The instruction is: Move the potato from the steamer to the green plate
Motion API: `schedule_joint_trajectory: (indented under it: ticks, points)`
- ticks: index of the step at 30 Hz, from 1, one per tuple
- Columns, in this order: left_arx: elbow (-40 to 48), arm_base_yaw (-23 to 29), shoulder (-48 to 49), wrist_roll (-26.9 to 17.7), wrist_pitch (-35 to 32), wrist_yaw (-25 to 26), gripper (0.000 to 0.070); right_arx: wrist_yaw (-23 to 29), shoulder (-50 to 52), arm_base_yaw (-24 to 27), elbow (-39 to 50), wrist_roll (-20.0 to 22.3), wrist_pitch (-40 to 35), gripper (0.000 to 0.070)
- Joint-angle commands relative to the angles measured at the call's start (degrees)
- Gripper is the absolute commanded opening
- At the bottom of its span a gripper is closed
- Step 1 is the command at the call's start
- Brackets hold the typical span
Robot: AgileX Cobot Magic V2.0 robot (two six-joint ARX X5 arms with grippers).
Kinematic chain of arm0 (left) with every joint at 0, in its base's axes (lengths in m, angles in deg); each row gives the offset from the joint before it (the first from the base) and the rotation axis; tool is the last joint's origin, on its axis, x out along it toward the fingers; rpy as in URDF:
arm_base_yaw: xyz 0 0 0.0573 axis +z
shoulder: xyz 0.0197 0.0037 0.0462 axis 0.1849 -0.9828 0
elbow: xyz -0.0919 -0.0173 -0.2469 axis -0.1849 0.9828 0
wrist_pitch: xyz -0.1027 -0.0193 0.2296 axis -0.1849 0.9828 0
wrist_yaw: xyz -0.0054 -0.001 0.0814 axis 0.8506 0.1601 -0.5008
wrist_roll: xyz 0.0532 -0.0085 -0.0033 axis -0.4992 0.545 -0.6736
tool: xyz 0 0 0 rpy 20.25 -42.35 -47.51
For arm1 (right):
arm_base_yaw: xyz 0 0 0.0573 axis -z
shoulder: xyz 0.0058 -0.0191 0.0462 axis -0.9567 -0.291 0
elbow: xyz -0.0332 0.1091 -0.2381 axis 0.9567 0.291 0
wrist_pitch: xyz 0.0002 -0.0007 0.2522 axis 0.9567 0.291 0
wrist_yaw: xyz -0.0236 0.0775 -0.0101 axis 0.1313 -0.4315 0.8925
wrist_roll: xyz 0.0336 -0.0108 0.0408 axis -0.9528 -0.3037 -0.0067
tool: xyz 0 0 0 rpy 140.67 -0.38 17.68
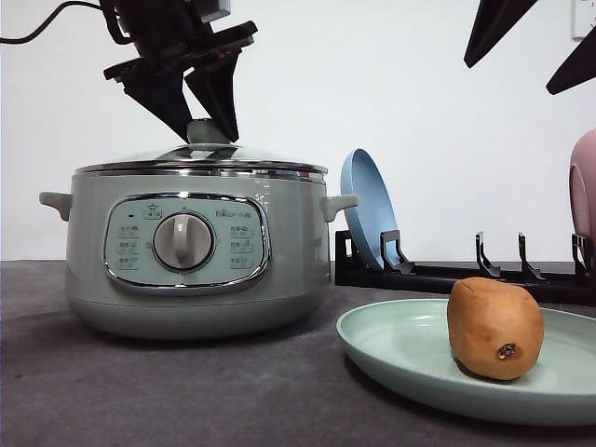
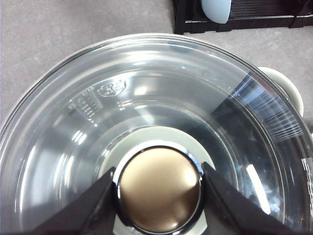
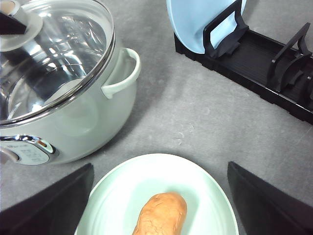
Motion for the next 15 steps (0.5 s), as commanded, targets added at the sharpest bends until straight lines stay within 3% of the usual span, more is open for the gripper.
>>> schedule_joint_trajectory:
  ticks: [1, 3, 4, 15]
  points:
    - [-0.85, -0.17, -2.54, -0.12, 0.12, -1.99, 0.0223, 0.20, -0.37, -0.33, -0.70, 0.48, -0.55, 0.0549]
    - [-0.85, -0.17, -2.40, -0.12, 0.32, -1.99, 0.0385, 0.20, -0.37, -0.33, -0.70, 0.48, -0.55, 0.0549]
    - [-0.85, -0.17, -2.32, -0.14, 0.43, -1.99, 0.0431, 0.20, -0.37, -0.33, -0.70, 0.48, -0.55, 0.0549]
    - [-3.22, -0.17, 2.77, -0.10, 1.01, -1.99, 0.0476, 0.10, -0.37, -0.33, -0.70, 0.53, -0.52, 0.0549]
